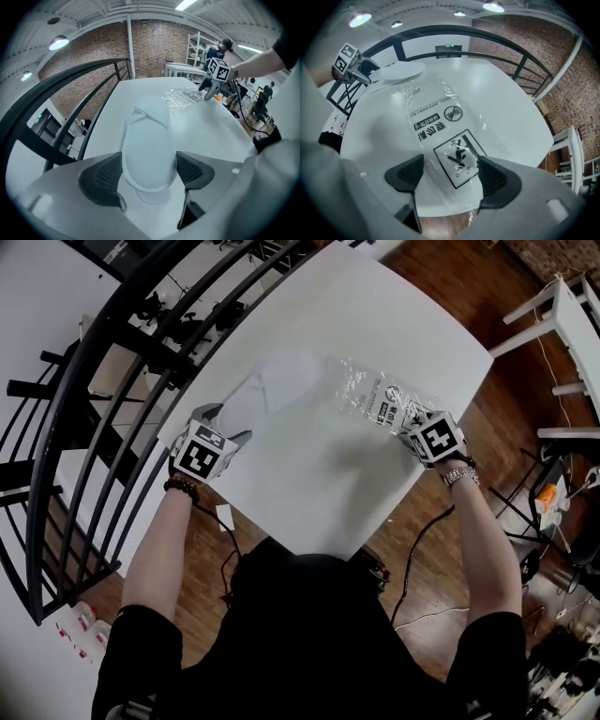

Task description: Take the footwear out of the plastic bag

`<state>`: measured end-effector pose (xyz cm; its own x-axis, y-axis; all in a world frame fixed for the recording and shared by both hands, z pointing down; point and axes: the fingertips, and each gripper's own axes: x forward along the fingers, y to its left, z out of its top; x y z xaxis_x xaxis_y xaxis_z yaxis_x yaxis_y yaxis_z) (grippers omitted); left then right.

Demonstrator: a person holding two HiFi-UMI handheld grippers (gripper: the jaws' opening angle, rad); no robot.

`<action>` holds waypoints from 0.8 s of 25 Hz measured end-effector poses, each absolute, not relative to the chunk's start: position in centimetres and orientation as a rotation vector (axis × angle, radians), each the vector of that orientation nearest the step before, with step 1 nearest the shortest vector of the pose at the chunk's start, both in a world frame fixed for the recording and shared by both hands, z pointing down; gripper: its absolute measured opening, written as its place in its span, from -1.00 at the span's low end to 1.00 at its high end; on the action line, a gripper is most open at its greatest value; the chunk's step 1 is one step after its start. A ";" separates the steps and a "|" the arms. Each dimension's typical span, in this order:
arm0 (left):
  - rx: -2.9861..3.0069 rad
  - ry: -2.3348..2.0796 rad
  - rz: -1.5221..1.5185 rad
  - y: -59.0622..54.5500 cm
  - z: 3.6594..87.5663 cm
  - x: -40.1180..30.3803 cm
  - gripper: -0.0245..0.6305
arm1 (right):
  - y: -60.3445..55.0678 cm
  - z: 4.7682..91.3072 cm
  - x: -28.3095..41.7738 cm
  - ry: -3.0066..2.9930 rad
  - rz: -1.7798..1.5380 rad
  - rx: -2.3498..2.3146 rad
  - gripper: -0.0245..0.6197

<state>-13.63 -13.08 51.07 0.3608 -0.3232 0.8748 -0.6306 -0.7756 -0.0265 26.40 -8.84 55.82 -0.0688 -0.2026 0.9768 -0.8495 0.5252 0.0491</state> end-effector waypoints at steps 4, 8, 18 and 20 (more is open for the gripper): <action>2.241 -0.931 1.265 -12.6 52.0 -14.0 0.27 | -8.3 55.7 25.7 -1.552 0.705 0.964 0.17; 2.196 -0.981 1.210 -12.2 52.8 -14.1 0.27 | -8.0 55.5 25.1 -1.546 0.709 0.985 0.17; 2.258 -0.998 1.135 -12.2 51.8 -14.2 0.41 | -7.6 53.4 24.2 -1.591 0.662 1.047 0.17; 2.277 -1.003 1.120 -12.1 51.2 -14.4 0.42 | -7.5 52.5 23.8 -1.611 0.649 1.071 0.17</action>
